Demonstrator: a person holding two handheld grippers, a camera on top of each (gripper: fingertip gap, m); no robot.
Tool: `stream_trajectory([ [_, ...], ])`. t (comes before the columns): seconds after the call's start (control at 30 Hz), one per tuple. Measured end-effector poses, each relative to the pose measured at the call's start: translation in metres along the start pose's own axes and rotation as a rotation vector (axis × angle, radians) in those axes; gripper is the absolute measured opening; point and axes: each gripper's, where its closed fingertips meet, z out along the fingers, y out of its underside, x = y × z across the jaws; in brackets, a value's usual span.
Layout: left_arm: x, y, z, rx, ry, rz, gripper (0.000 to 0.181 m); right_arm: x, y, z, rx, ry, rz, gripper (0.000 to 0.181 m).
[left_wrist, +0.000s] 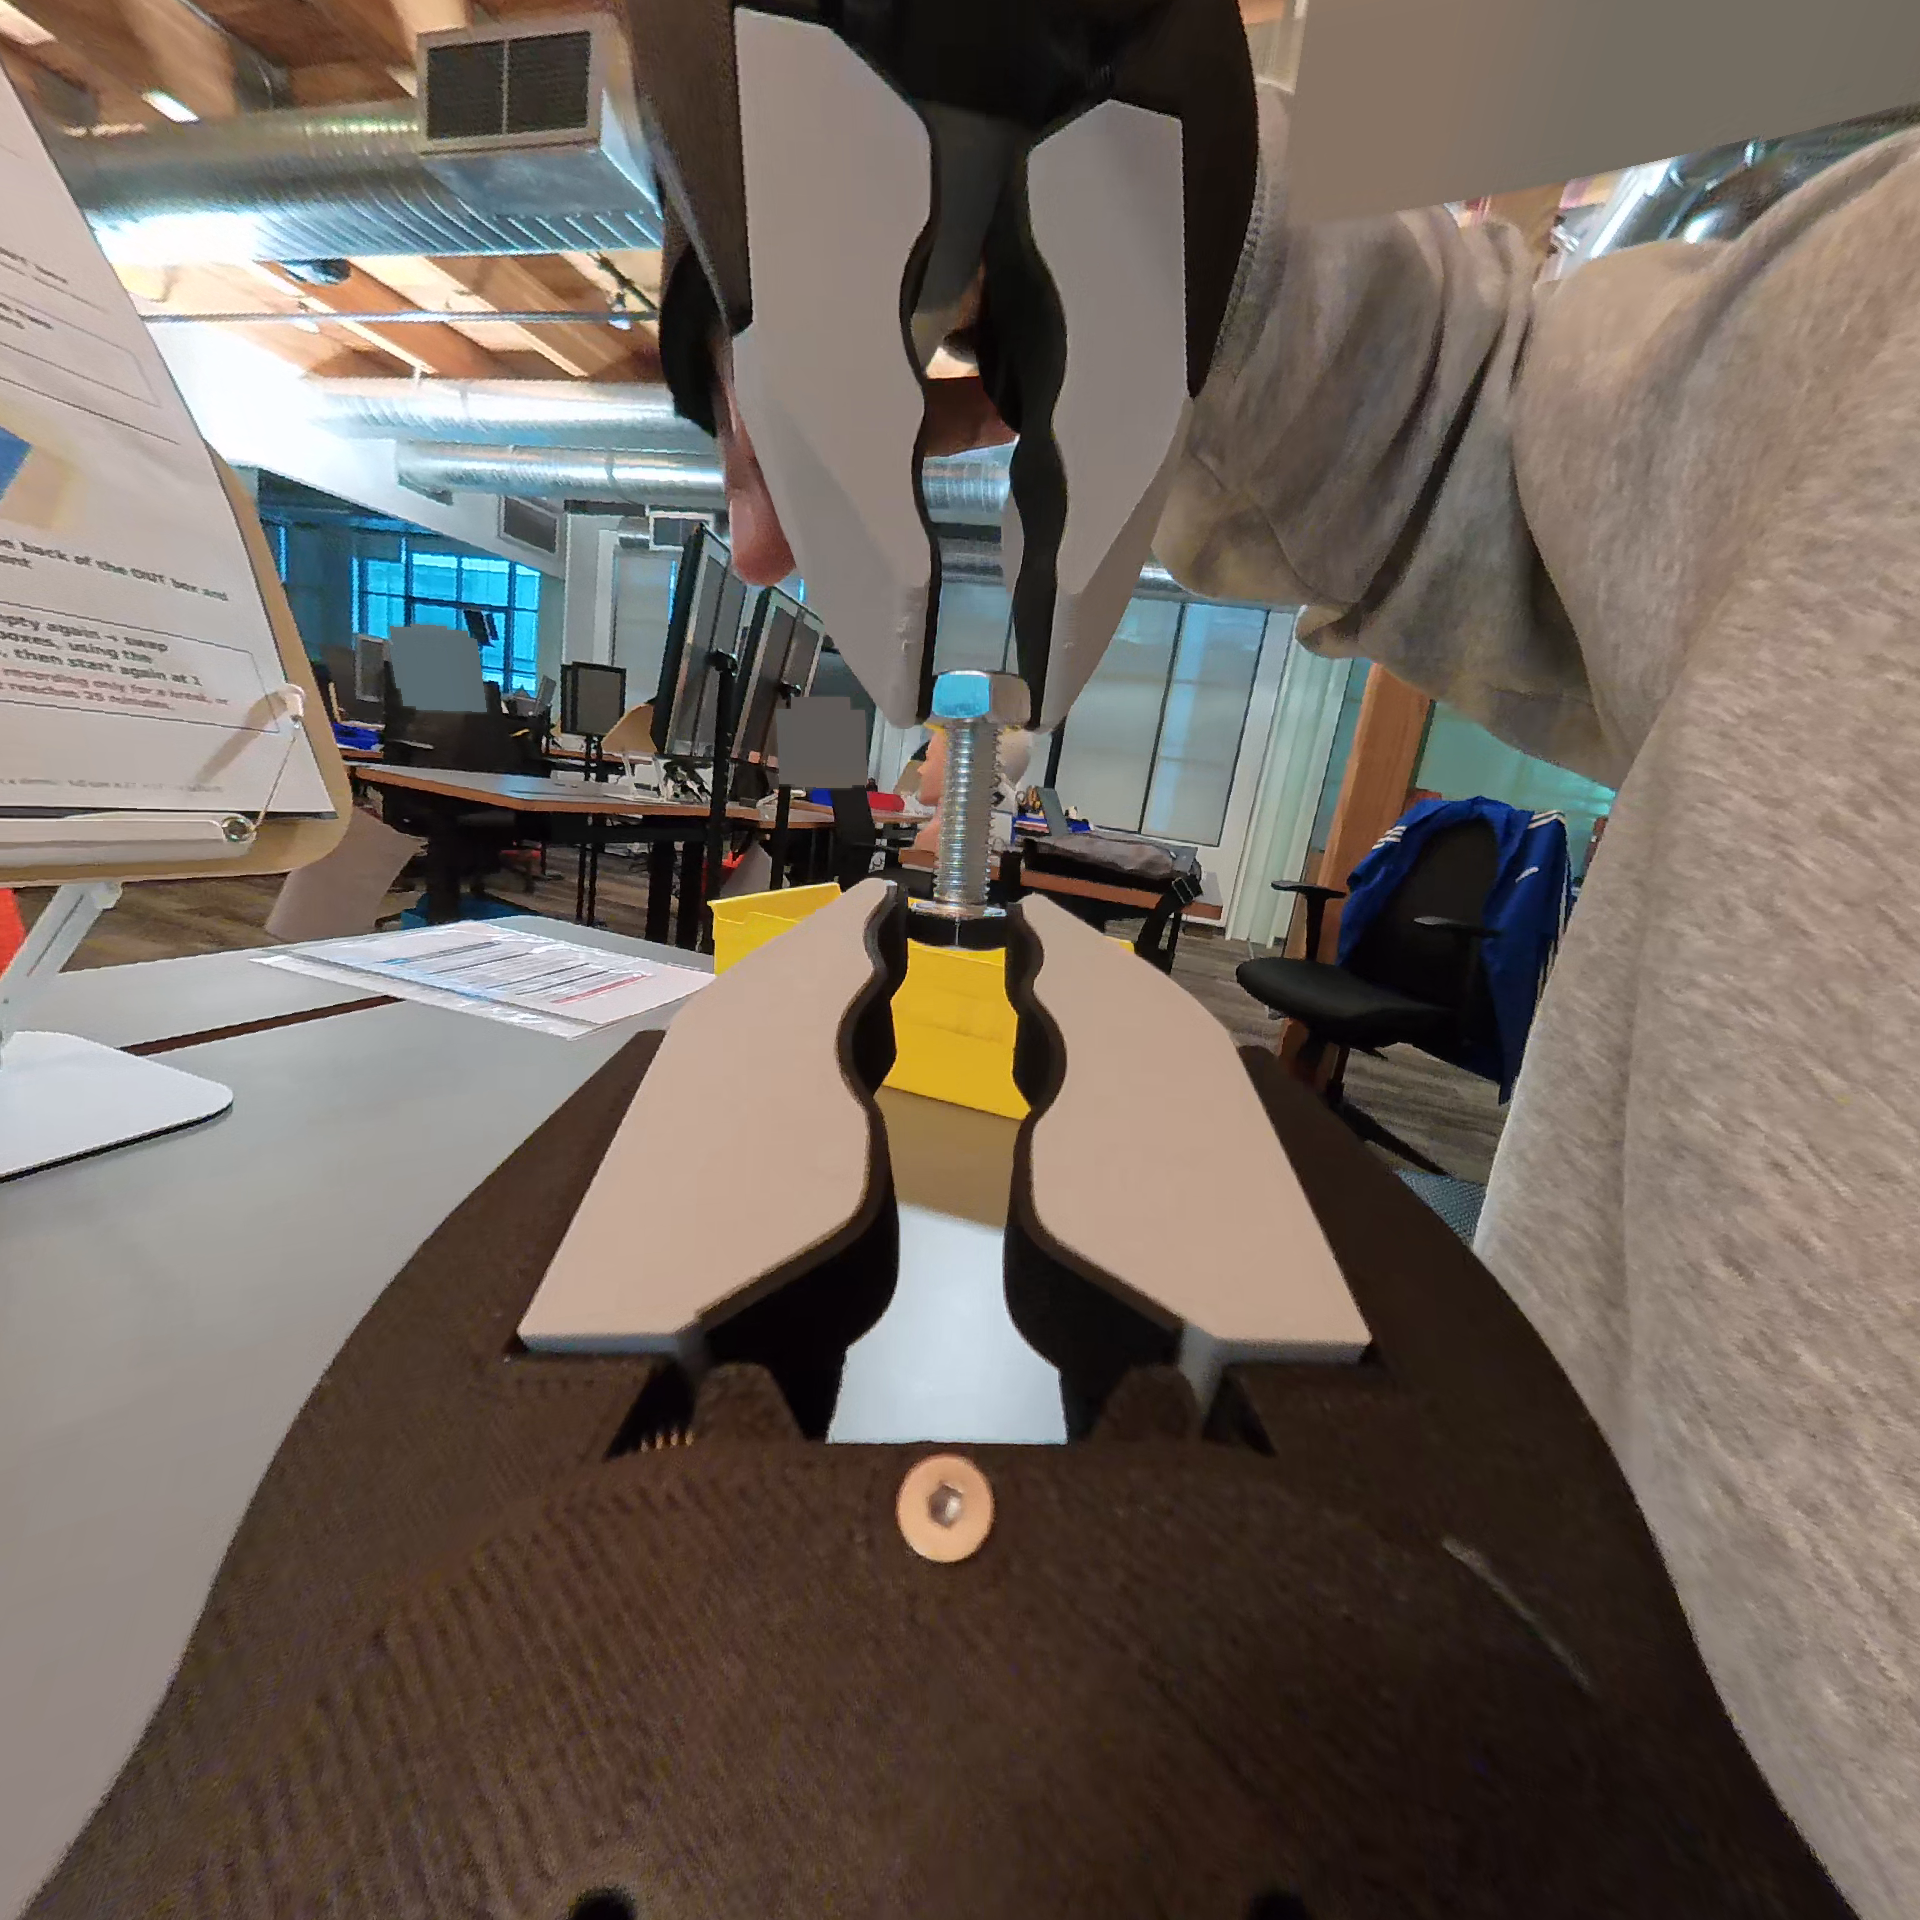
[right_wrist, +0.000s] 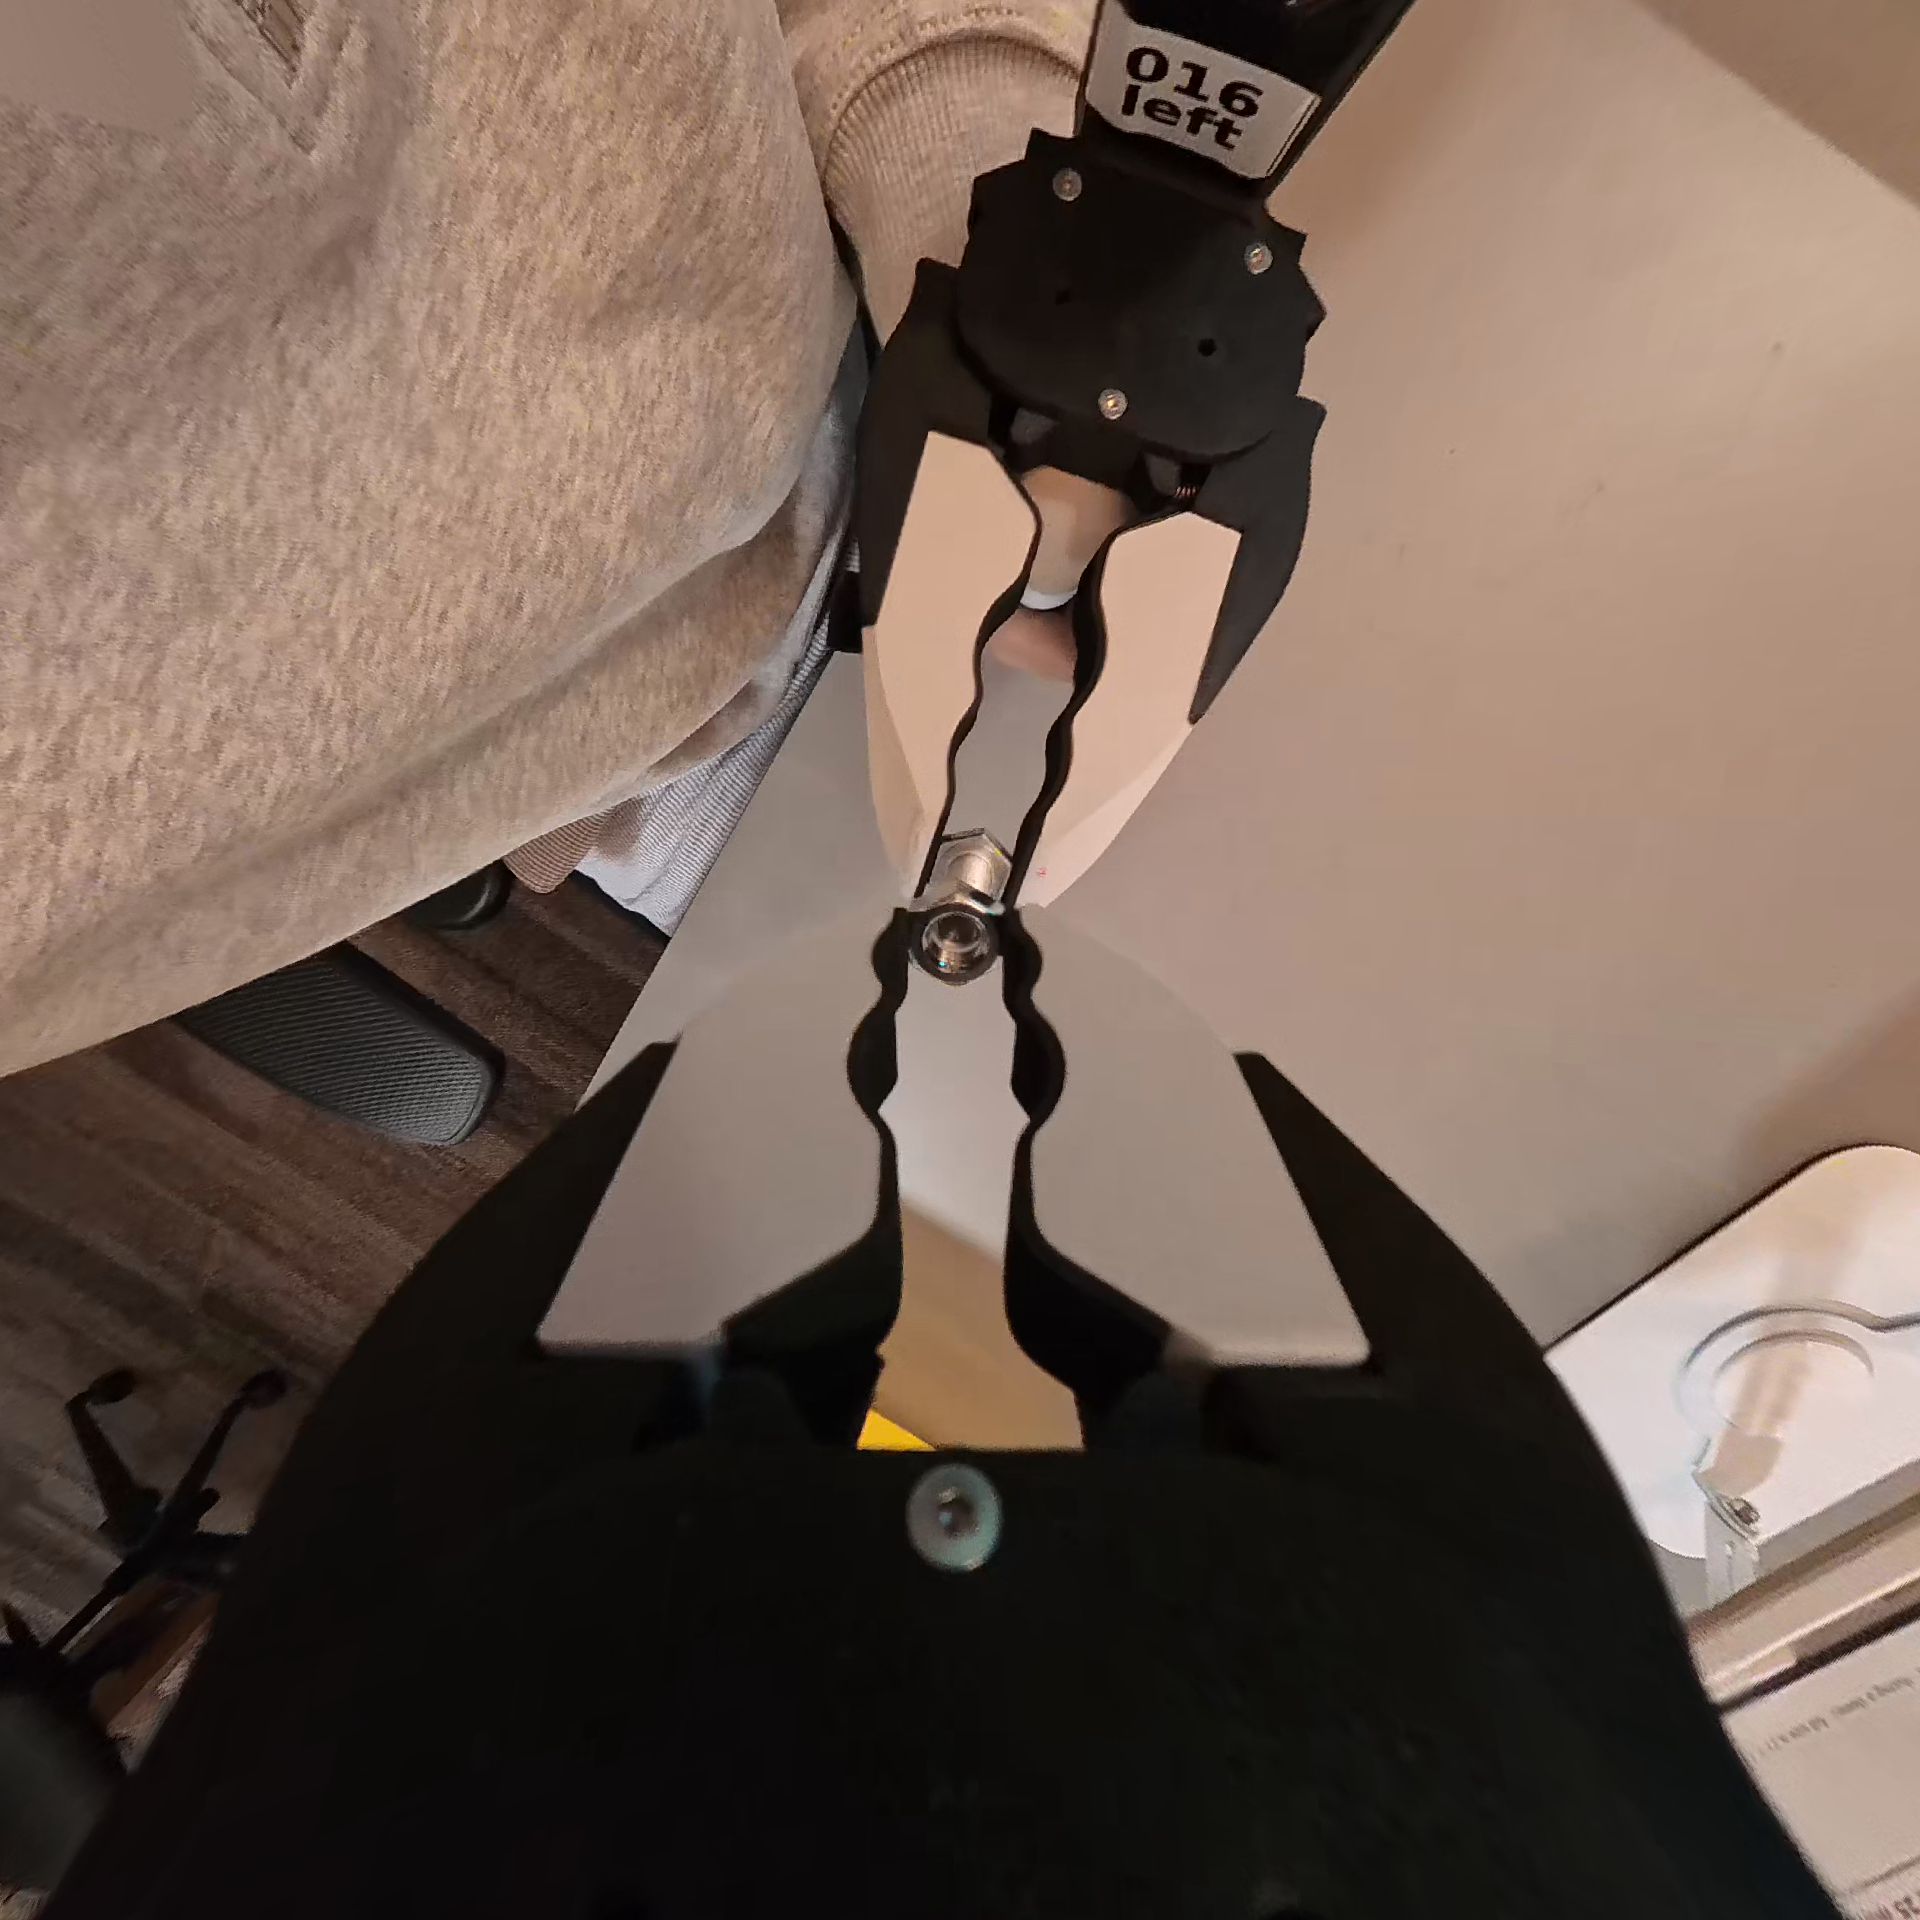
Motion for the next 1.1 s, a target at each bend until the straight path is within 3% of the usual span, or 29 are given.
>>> stream_trajectory([
  [0.27, -0.010, -0.006, -0.004, 0.039, -0.044, -0.029, 0.020, 0.010, -0.006, -0.018, 0.043, 0.197, -0.061, 0.017],
  [0.8, -0.002, 0.005, 0.001, -0.029, -0.036, 0.037, 0.020, 0.000, 0.003, 0.004, -0.047, 0.184, -0.190, 0.018],
  [0.97, -0.005, 0.003, 0.001, -0.025, -0.072, 0.071, 0.020, 0.002, 0.003, 0.003, -0.011, 0.188, -0.142, 0.018],
  [1.1, -0.014, 0.002, -0.001, -0.034, -0.167, 0.148, 0.019, 0.010, 0.005, 0.004, 0.000, 0.209, 0.021, 0.017],
])
